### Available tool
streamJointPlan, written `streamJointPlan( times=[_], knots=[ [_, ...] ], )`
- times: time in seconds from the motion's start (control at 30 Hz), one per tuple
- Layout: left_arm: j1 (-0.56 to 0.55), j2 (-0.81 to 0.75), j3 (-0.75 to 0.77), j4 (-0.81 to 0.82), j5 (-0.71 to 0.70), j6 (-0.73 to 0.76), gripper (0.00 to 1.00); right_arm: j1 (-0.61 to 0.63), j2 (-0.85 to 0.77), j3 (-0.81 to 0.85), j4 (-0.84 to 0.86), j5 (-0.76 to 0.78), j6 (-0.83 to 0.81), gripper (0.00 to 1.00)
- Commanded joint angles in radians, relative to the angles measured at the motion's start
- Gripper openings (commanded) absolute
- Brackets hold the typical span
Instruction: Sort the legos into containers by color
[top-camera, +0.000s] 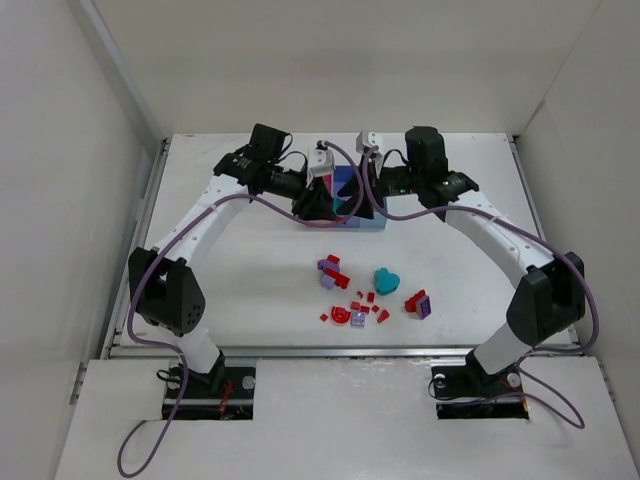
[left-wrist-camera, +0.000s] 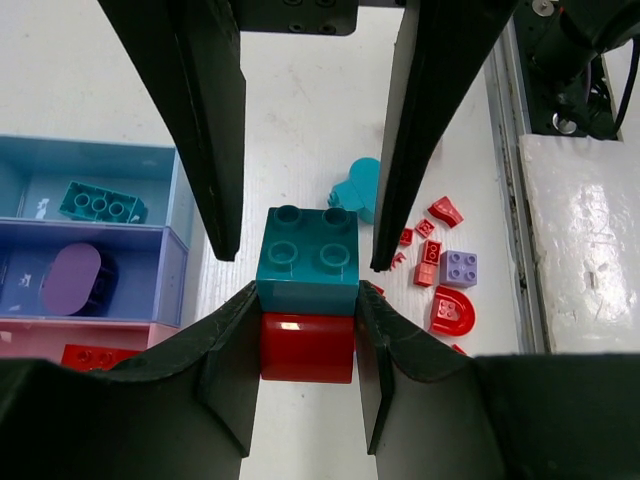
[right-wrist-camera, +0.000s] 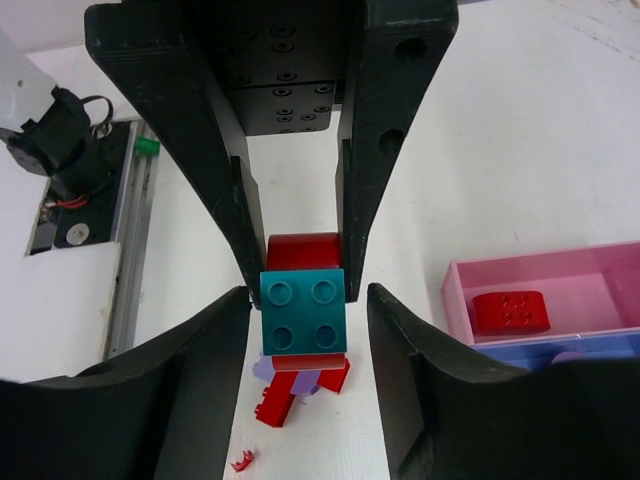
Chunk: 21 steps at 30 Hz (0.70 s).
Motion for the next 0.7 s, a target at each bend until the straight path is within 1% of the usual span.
streamJointPlan(
  times=[0.0,0.07,0.13,0.2,0.3,0.33,0.4,0.43,0.5,0.53,0.6,0.63,0.67],
  knots=[
    [-0.005,-0.011,0.046,0.011,0.052,0.013,0.00,0.010,-0.006,0.011,0.003,-0.054,-0.014,0.56],
    [-0.005,-0.011,0.046,0.011,0.052,0.013,0.00,0.010,0.003,0.011,-0.008,-0.063,-0.014,0.56],
    [-0.005,-0.011,0.046,0.011,0.043,0.013,0.00,0.010,0.003,0.011,-0.008,-0.054,-0.014,0.51],
    [-0.005,-0.011,0.046,0.011,0.043,0.013,0.00,0.010,0.003,0.011,-0.008,-0.045,-0.014,0.43],
    [-0.005,-0.011,0.046,0.011,0.053,0.003,0.00,0.010,0.003,0.021,-0.020,-0.036,-0.014,0.37],
    [-0.005,-0.011,0.046,0.011,0.053,0.003,0.00,0.010,0.015,0.030,-0.020,-0.036,-0.014,0.32],
    [-0.005,-0.011,0.055,0.011,0.053,0.003,0.00,0.010,0.027,0.044,-0.046,-0.036,-0.014,0.26],
    [-0.005,-0.011,0.055,0.011,0.053,0.003,0.00,0.010,0.040,0.053,-0.069,-0.036,-0.014,0.18],
    [-0.005,-0.011,0.044,0.011,0.053,0.003,0.00,-0.002,0.040,0.065,-0.080,-0.076,-0.014,0.09],
    [-0.005,-0.011,0.044,0.011,0.053,-0.007,0.00,-0.014,0.049,0.065,-0.080,-0.086,-0.014,0.07],
    [-0.005,-0.011,0.012,0.035,0.009,-0.047,0.00,-0.033,0.034,0.065,-0.043,-0.086,0.033,0.03],
    [-0.005,-0.011,0.001,0.036,-0.006,-0.067,0.00,-0.056,0.020,0.047,-0.019,-0.062,0.048,0.03],
    [-0.005,-0.011,-0.011,0.036,-0.020,-0.076,0.00,-0.068,-0.017,0.019,0.036,-0.039,0.067,0.00]
  ],
)
